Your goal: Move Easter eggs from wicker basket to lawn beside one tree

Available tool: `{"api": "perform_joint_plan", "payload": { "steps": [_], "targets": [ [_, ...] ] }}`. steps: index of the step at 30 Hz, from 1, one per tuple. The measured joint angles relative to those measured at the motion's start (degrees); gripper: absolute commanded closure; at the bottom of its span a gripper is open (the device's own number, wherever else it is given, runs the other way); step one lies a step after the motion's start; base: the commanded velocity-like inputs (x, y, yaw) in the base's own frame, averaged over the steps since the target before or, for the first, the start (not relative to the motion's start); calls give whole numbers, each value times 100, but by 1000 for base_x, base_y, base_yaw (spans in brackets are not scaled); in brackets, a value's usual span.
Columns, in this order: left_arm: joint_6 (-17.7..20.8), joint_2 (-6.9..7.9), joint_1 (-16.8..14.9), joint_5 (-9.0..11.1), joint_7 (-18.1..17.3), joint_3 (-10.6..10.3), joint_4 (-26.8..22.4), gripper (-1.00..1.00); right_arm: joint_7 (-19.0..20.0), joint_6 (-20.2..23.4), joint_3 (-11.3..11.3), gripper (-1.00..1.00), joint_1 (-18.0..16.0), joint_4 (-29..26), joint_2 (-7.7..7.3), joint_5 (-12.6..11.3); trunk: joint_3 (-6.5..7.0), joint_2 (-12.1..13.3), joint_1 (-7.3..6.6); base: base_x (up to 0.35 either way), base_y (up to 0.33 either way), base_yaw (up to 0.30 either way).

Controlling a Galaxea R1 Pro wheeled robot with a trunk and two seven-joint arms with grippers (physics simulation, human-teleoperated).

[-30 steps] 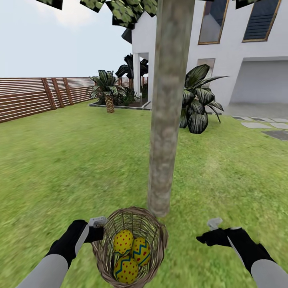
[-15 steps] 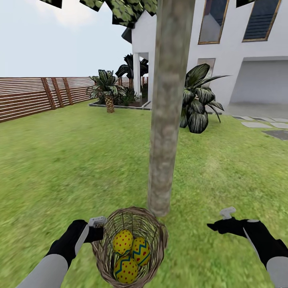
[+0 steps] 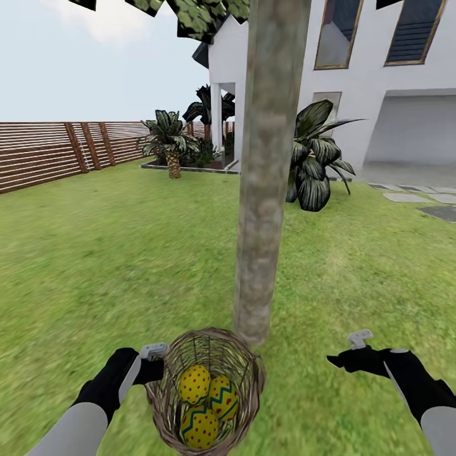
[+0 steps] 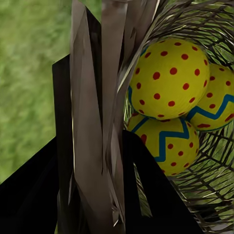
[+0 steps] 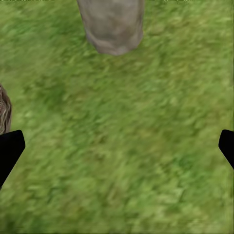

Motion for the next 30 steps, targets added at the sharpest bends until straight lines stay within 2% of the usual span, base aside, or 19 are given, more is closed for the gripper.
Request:
{"api": "perform_joint_plan", "payload": {
  "steps": [7, 19, 24, 30],
  "targets": [
    [5, 1, -2, 2, -1, 0, 0, 100, -11, -12, 33, -100, 34, 40, 14, -11, 0, 0, 0, 286, 0, 0],
    [14, -3, 1, 7, -1, -8, 11, 100, -11, -4, 39, -100, 26, 44, 14, -20, -36, -80, 47, 7, 0, 0],
    [14, -4, 1, 5, -2, -8, 17, 100, 3, 0, 49, -100, 26, 86, 24, -6, -125, -279, 157, 0, 0, 0],
    [6, -3, 0, 3, -2, -8, 26, 100, -3, 17, 56, -100, 51, 388, 29, -18, -233, -520, 288, 0, 0, 0]
  ]
}}
